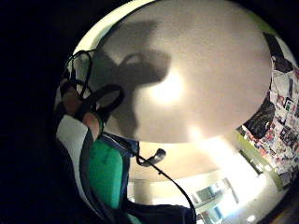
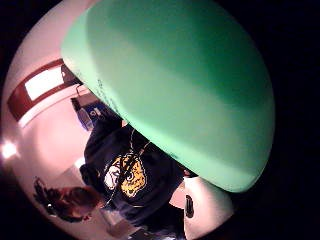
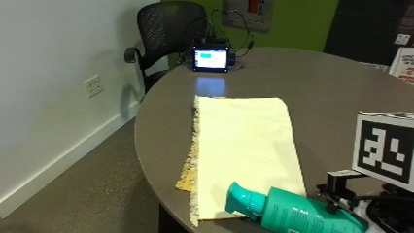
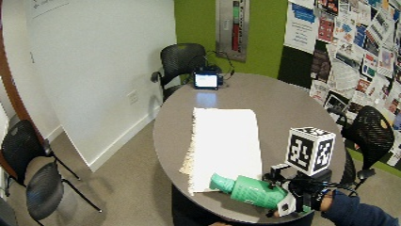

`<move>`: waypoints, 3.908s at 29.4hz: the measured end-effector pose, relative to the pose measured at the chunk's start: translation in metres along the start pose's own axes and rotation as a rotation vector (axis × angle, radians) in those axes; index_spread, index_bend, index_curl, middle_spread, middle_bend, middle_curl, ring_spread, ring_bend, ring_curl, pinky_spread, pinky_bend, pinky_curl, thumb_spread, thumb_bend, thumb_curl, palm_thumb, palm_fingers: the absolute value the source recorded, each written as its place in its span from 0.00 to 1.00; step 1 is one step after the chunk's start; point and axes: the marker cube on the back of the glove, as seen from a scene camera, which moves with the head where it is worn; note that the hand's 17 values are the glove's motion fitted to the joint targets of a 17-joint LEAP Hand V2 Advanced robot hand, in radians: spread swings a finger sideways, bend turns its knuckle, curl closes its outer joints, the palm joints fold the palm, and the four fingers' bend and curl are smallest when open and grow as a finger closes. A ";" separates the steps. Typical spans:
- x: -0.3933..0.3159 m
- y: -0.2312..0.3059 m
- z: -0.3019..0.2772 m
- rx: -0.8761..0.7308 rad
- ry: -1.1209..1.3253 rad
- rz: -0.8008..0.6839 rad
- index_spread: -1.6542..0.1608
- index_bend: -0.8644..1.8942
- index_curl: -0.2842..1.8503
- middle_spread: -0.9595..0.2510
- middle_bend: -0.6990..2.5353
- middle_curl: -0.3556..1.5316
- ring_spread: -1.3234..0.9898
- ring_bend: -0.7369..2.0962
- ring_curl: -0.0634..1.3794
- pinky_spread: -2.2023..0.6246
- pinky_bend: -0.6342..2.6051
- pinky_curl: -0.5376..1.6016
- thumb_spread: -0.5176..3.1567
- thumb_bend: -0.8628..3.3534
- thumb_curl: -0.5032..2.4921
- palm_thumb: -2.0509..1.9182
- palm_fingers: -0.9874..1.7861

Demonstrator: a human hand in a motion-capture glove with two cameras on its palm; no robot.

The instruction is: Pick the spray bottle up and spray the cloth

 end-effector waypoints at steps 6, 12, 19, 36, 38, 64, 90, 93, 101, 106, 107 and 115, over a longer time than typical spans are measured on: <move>0.003 0.002 -0.004 -0.008 0.007 0.014 0.77 0.35 0.26 0.62 0.36 0.46 0.47 0.50 0.36 0.67 0.39 0.43 0.28 0.20 0.38 0.75 0.80; 0.011 -0.002 0.000 -0.025 -0.003 0.017 0.77 0.35 0.26 0.62 0.36 0.46 0.47 0.50 0.36 0.67 0.39 0.43 0.28 0.20 0.38 0.75 0.80; 0.008 -0.004 0.000 -0.046 -0.006 0.015 0.77 0.35 0.26 0.62 0.36 0.46 0.47 0.50 0.36 0.67 0.39 0.43 0.28 0.20 0.38 0.75 0.80; -0.008 -0.017 0.005 0.063 -0.505 -0.201 0.77 0.35 0.26 0.63 0.36 0.46 0.47 0.49 0.35 0.67 0.39 0.43 0.29 0.20 0.38 0.75 0.79; -0.014 -0.020 0.003 0.094 -0.624 -0.255 0.77 0.35 0.26 0.63 0.36 0.46 0.47 0.50 0.35 0.67 0.39 0.43 0.29 0.20 0.38 0.75 0.79; -0.095 -0.131 -0.084 0.544 -0.869 -0.528 0.75 0.37 0.30 0.62 0.30 0.46 0.45 0.43 0.35 0.67 0.33 0.42 0.35 0.20 0.36 0.75 0.73; -0.017 -0.232 -0.063 0.673 -1.179 -0.265 0.72 0.37 0.29 0.59 0.29 0.49 0.44 0.40 0.38 0.69 0.28 0.43 0.35 0.20 0.33 0.75 0.66; -0.018 -0.233 -0.067 0.664 -1.149 -0.277 0.72 0.37 0.29 0.58 0.29 0.49 0.44 0.39 0.37 0.70 0.27 0.42 0.35 0.20 0.33 0.76 0.65; -0.017 -0.234 -0.057 0.668 -1.100 -0.190 0.72 0.37 0.29 0.58 0.29 0.49 0.44 0.38 0.36 0.74 0.25 0.41 0.35 0.20 0.33 0.77 0.64; -0.017 -0.235 -0.045 0.662 -1.054 -0.120 0.72 0.35 0.28 0.60 0.29 0.48 0.44 0.37 0.35 0.75 0.26 0.41 0.35 0.20 0.32 0.77 0.64; -0.017 -0.235 -0.043 0.651 -1.047 -0.115 0.72 0.34 0.28 0.61 0.29 0.47 0.44 0.37 0.35 0.75 0.26 0.41 0.35 0.20 0.32 0.77 0.63; -0.033 -0.227 -0.049 0.580 -1.133 -0.132 0.70 0.33 0.24 0.69 0.27 0.45 0.50 0.33 0.34 0.79 0.33 0.45 0.36 0.19 0.31 0.74 0.45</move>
